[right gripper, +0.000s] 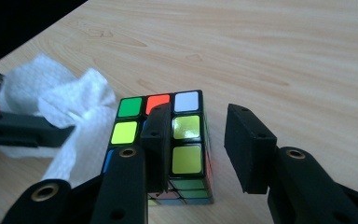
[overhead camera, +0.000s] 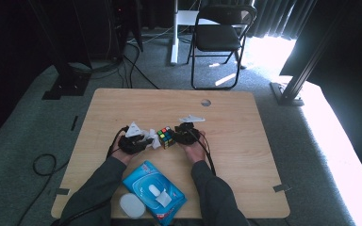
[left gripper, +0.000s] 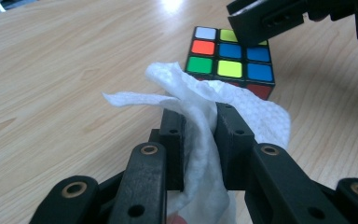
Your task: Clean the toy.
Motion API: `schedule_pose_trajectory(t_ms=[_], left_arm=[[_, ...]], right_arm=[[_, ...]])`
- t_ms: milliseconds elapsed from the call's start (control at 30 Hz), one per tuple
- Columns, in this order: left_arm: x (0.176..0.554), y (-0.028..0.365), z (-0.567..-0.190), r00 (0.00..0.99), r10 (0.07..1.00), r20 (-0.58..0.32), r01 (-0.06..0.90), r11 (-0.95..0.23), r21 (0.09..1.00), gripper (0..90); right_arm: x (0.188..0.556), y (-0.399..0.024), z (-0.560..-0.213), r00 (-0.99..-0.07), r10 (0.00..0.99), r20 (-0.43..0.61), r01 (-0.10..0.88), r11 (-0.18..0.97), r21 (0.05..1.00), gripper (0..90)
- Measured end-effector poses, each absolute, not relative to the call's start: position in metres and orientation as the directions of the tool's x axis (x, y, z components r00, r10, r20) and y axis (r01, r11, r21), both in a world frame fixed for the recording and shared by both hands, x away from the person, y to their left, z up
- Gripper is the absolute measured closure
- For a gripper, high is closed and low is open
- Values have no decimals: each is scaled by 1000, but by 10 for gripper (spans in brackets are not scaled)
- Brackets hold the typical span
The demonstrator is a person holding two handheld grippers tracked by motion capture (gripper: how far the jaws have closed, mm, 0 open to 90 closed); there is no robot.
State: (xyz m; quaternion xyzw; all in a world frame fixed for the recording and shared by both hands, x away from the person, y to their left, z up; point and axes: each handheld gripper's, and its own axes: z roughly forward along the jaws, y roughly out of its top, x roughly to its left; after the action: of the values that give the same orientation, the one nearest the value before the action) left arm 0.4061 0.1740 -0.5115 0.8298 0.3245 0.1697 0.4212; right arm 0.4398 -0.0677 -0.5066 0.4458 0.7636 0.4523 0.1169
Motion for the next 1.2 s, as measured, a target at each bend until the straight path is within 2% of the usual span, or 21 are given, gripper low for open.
schedule_pose_trajectory(t_ms=[200,367,567,800,833,933,1000,1100,1200], left_arm=[[406,162,-510,751,659,37,375,-472,798,749],[405,164,-509,744,667,37,377,-465,801,748],[406,167,-507,742,669,39,373,-461,805,746],[406,165,-510,741,671,35,379,-460,803,741],[406,165,-510,741,671,35,379,-461,802,740],[406,165,-510,741,670,35,379,-461,802,738],[406,164,-510,742,670,34,381,-462,801,736],[407,163,-511,745,667,36,380,-468,798,736],[407,163,-511,745,667,36,380,-467,799,737]], right_arm=[[445,-75,-510,-545,746,383,663,103,741,698],[448,-81,-515,-501,722,477,708,25,706,693],[453,-99,-523,-408,678,612,757,-124,642,709],[451,-111,-521,-385,711,589,745,-138,653,743],[450,-112,-521,-381,717,583,742,-140,656,806],[448,-115,-523,-372,746,552,740,-121,662,795],[445,-114,-526,-382,759,527,743,-87,663,745],[442,-110,-533,-371,786,495,763,-47,645,725],[439,-107,-532,-384,774,504,734,-76,675,678]])
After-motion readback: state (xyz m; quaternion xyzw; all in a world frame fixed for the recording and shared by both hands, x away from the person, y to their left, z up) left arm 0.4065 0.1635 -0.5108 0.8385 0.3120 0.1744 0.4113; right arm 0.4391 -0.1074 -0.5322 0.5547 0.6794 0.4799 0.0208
